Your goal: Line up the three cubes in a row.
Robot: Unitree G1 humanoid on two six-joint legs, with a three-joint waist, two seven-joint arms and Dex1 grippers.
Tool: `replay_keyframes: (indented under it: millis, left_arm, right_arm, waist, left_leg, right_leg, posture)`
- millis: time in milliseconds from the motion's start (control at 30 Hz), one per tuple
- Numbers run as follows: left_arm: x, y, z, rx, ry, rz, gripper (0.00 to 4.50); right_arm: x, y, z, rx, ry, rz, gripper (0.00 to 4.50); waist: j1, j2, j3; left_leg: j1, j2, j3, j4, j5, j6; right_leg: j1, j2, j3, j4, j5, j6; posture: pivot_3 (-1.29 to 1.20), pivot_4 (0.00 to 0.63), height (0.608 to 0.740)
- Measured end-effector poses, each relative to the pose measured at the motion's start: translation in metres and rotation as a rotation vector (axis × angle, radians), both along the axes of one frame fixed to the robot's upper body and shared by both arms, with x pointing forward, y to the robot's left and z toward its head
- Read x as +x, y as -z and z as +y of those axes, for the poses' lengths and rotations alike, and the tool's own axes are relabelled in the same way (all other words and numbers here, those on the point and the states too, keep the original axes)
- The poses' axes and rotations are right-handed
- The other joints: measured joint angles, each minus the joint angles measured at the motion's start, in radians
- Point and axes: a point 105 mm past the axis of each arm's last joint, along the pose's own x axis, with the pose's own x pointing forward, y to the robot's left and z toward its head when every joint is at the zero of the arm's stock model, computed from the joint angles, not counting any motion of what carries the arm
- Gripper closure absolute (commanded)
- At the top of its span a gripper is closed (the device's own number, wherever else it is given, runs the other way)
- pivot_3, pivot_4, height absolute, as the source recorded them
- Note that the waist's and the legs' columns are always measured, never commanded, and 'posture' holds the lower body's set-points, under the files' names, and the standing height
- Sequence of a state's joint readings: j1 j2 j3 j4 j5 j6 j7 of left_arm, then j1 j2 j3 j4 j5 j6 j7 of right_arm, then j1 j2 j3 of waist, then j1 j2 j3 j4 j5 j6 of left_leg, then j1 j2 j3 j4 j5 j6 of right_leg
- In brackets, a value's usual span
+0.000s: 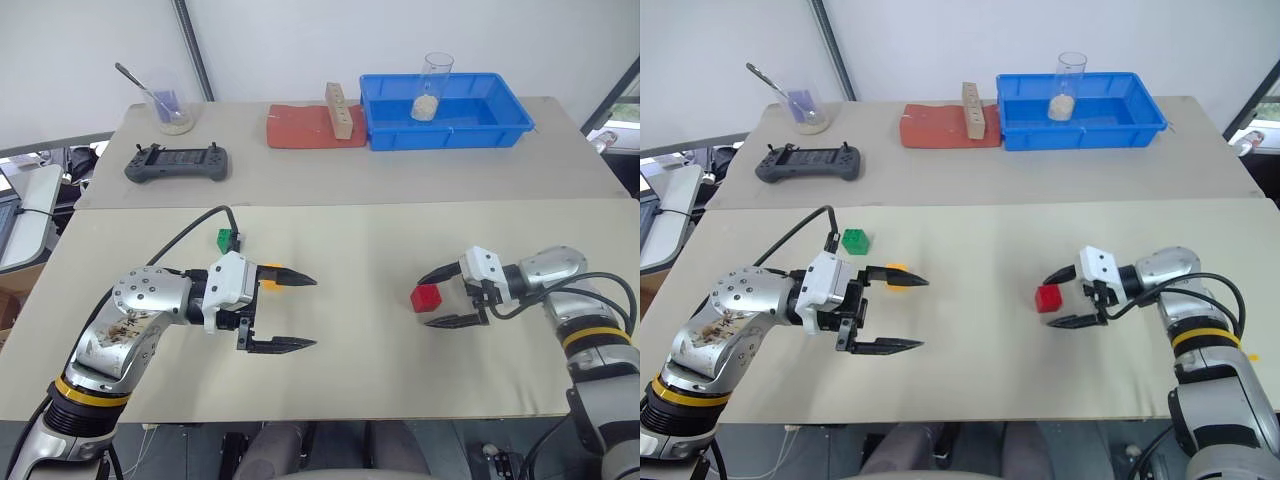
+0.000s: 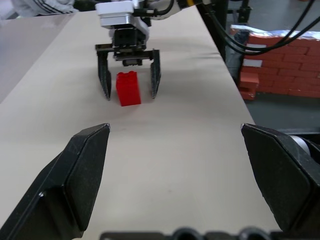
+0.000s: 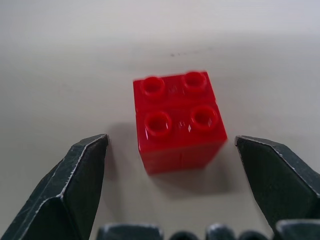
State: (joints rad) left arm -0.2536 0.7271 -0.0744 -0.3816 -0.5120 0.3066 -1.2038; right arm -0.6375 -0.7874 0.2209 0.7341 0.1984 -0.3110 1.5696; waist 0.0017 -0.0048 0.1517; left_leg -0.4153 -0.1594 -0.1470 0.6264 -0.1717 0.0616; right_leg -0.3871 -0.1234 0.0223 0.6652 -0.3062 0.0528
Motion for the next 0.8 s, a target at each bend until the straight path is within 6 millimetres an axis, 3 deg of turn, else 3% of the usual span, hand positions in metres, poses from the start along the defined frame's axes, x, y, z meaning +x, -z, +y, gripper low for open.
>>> replay_keyframes:
  millis: [167, 267, 333, 600, 800]
  left_arm:
    - [0.016, -0.002, 0.034, -0.043, -0.273, -0.008, 0.00]
    - [0.025, -0.001, 0.062, -0.133, -0.544, -0.015, 0.00]
    - [0.032, 0.001, 0.080, -0.207, -0.745, -0.018, 0.00]
    - [0.051, 0.028, 0.115, -0.324, -1.219, -0.035, 0.00]
    - [0.072, 0.044, 0.115, -0.348, -1.303, -0.021, 0.00]
  right_arm:
    - [-0.007, -0.054, 0.003, 0.107, 0.046, -0.063, 0.02]
    - [-0.027, -0.086, 0.025, 0.195, 0.042, -0.083, 0.02]
    - [-0.040, -0.103, 0.051, 0.250, 0.021, -0.093, 0.02]
    - [-0.050, -0.149, 0.126, 0.454, 0.029, -0.032, 0.02]
    - [-0.048, -0.155, 0.135, 0.458, 0.081, -0.004, 0.02]
  waist:
    - [-0.009, 0.000, 0.000]
    - [-0.011, 0.000, 0.000]
    - [-0.009, 0.000, 0.000]
    - [0.024, -0.002, 0.001]
    - [0.042, -0.005, 0.001]
  left_leg:
    - [-0.002, 0.002, 0.000, -0.002, 0.000, -0.001]
    - [-0.003, 0.003, 0.000, -0.002, -0.001, -0.001]
    - [-0.003, 0.003, 0.000, -0.001, -0.001, -0.001]
    - [-0.004, 0.001, 0.006, 0.001, -0.004, -0.005]
    - [-0.005, 0.000, 0.011, 0.004, -0.006, -0.002]
  right_leg:
    - [0.000, -0.001, 0.002, 0.001, 0.000, 0.000]
    - [-0.001, -0.003, 0.004, 0.001, 0.000, 0.000]
    - [-0.001, -0.004, 0.006, 0.000, 0.000, 0.000]
    - [-0.002, -0.006, 0.008, -0.001, 0.002, 0.001]
    - [-0.002, -0.005, 0.007, -0.001, 0.003, 0.004]
  posture:
    - [0.00, 0.150, 0.740]
    - [0.00, 0.150, 0.740]
    - [0.00, 0.150, 0.740]
    - [0.00, 0.150, 0.740]
    - [0.00, 0.150, 0.740]
